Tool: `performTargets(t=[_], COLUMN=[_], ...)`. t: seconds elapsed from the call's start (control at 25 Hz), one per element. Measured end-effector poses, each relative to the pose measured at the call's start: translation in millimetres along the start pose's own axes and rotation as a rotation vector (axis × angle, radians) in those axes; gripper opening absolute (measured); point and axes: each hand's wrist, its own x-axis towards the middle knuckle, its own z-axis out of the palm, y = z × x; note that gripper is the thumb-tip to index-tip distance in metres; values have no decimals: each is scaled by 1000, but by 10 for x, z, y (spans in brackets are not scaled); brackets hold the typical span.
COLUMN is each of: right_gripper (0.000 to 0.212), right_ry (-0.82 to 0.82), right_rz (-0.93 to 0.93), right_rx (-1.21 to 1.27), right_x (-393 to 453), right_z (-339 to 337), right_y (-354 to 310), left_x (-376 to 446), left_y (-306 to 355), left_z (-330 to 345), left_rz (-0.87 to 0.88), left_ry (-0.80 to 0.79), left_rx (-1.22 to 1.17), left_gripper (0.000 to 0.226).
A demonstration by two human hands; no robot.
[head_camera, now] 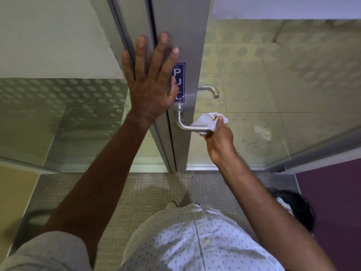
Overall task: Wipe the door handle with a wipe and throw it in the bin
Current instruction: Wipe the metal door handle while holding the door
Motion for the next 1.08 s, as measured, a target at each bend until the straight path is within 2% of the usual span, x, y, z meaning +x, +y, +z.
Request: performTargets(t=[0.12,0.4,0.56,0.64,0.76,0.84,1.0,1.08], right_gripper=[22,30,62,66,48,45,62,62], right_ry=[28,-3,-112,-127,-50,-12,-43,-82], right_rz=[148,207,341,319,230,211,175,143], right_rx=[189,377,526,494,402,396,270,169], right_x=[-50,-136,-113,-126,-189,-216,-313,-369], right_z=[38,154,55,58,124,150,116,78], right_y=[-65,-131,-122,-95,-18,56,232,309], left_x=[8,11,7,8,-3,-14,-3,17], left_y=[-2,4,6,3,6,-1,1,2], left_z=[-7,-5,-8,-7,14,31,17,-18], left_rz=[-2,9,21,22,25,23,39,44], left_ry=[8,16,11,8,9,14,5,-3], left_rx=[-8,-3,-8,-15,-17,-13,-16,-38], left_gripper=[65,63,63,64,65,66,65,65])
